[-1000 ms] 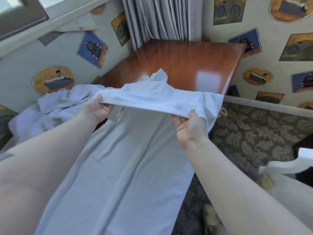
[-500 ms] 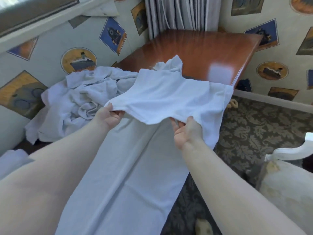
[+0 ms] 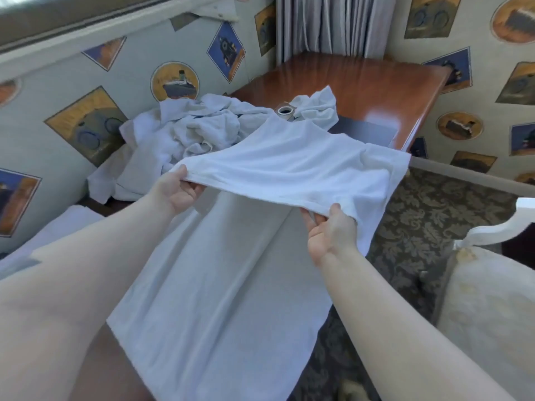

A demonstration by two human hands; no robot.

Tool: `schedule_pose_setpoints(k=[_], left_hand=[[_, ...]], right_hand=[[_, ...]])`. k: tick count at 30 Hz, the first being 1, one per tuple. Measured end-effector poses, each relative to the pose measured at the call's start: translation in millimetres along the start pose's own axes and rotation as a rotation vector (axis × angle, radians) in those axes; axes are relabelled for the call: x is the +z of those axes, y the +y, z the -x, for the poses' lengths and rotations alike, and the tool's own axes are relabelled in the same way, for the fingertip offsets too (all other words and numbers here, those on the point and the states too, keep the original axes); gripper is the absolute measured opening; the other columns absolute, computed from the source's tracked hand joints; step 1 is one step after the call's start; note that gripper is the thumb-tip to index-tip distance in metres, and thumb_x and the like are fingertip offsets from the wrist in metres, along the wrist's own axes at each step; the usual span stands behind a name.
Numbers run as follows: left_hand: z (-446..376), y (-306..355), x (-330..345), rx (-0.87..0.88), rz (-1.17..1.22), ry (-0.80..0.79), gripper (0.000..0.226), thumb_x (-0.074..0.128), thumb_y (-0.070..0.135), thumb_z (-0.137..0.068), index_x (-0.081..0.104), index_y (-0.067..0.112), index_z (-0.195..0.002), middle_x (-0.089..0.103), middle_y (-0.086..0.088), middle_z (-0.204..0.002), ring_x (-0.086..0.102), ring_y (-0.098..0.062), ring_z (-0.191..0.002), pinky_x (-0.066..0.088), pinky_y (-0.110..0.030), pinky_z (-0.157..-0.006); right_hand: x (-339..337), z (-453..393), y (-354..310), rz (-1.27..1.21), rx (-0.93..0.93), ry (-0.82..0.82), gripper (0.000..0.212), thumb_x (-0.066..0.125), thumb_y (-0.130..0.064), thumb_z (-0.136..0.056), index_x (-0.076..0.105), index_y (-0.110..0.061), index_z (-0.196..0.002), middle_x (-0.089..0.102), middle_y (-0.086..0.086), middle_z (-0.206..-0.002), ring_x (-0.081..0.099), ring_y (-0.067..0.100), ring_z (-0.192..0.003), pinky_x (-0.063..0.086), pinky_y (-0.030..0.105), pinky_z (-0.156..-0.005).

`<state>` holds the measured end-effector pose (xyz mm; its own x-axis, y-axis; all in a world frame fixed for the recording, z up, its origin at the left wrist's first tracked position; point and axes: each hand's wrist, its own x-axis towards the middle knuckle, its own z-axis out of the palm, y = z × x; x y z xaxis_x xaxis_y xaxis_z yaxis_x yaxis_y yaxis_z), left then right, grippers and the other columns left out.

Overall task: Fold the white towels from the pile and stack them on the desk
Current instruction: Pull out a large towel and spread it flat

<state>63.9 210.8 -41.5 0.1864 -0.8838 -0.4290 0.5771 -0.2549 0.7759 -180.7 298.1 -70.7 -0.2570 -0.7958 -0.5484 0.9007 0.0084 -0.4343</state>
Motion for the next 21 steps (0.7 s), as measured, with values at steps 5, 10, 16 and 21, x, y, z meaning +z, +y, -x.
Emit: schedule_pose_setpoints(k=[5, 10, 16, 21], left_hand=[[30.5, 9.5, -26.3, 0.02, -0.025, -0.02, 0.034, 0.028, 0.019, -0.108, 0.055, -0.001, -0.115, 0.049, -0.015, -0.144, 0.048, -0.028, -0.133, 0.046, -0.038, -0.093], [60.1, 4.4, -63.1, 0.012, -0.026, 0.033, 0.036, 0.028, 0.02, -0.108, 0.052, -0.001, -0.124, 0.051, -0.016, -0.143, 0.05, -0.03, -0.131, 0.046, -0.041, -0.092], [98.4, -6.5, -105.7, 0.008, 0.004, 0.075, 0.038, 0.026, 0.02, -0.109, 0.049, -0.002, -0.13, 0.05, -0.017, -0.144, 0.049, -0.03, -0.132, 0.047, -0.04, -0.092], [114.3, 6.7, -125.1, 0.032, -0.005, 0.084, 0.041, 0.024, 0.019, -0.109, 0.041, 0.0, -0.14, 0.047, -0.016, -0.147, 0.046, -0.028, -0.135, 0.042, -0.041, -0.1]], right_hand=[[-16.8, 36.6, 28.3, 0.002, 0.012, -0.028, 0.028, 0.029, -0.009, -0.106, 0.052, -0.02, -0.12, 0.066, 0.003, -0.099, 0.067, 0.02, -0.088, 0.054, 0.04, -0.08], [-35.5, 59.0, 48.4, 0.044, 0.096, 0.001, 0.025, 0.032, -0.008, -0.106, 0.052, -0.02, -0.1, 0.066, 0.006, -0.091, 0.068, 0.02, -0.08, 0.055, 0.04, -0.075], [-56.4, 93.4, 67.9, 0.1, 0.17, 0.01, 0.019, 0.032, -0.011, -0.106, 0.045, -0.014, -0.119, 0.064, 0.008, -0.092, 0.067, 0.019, -0.077, 0.055, 0.038, -0.074], [-51.9, 112.3, 79.0, 0.093, 0.152, -0.009, 0.031, 0.032, -0.01, -0.106, 0.044, -0.01, -0.134, 0.063, 0.009, -0.094, 0.066, 0.02, -0.079, 0.055, 0.037, -0.07]])
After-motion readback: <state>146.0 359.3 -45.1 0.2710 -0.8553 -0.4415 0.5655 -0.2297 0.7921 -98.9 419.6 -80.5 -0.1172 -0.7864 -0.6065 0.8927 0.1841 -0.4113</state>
